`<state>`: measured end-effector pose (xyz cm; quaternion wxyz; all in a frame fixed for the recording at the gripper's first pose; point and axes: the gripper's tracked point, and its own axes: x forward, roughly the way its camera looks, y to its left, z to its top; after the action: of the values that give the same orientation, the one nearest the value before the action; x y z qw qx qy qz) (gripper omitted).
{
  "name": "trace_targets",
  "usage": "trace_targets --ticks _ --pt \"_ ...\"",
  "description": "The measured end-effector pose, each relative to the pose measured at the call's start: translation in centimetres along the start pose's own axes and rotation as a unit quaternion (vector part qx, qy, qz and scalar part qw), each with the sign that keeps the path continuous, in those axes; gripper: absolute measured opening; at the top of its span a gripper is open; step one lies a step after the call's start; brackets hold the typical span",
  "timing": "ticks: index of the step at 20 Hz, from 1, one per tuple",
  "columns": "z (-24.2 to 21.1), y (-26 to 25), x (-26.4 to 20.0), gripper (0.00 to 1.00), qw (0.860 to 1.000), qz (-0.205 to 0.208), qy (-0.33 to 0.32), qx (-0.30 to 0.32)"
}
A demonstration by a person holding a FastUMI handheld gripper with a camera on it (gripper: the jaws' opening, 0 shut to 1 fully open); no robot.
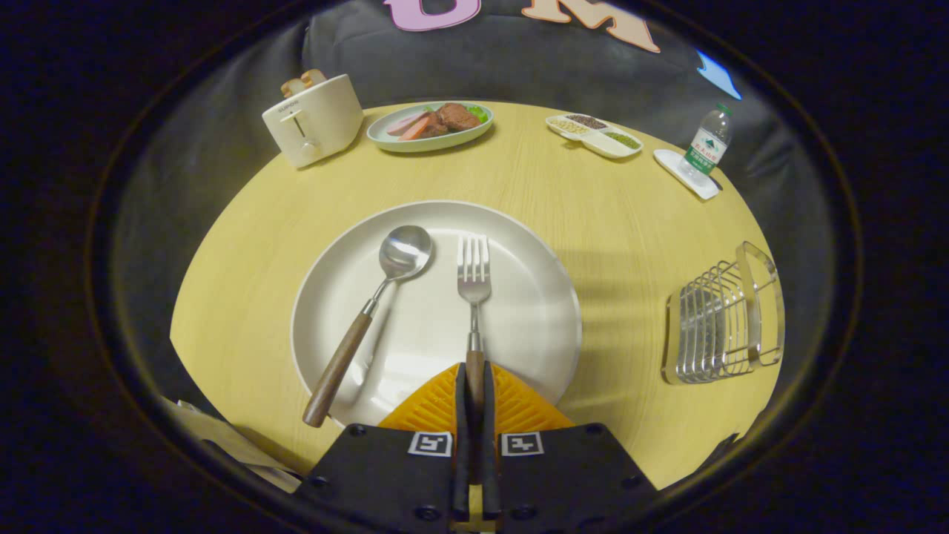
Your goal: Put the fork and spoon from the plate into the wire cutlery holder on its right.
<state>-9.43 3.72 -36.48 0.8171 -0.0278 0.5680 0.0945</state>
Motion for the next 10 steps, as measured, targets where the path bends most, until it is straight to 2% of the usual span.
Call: trace_targets --ticks 10 --pt "1.8 -1.1 -3.9 0.08 1.0 0.01 -0.001 -0.002"
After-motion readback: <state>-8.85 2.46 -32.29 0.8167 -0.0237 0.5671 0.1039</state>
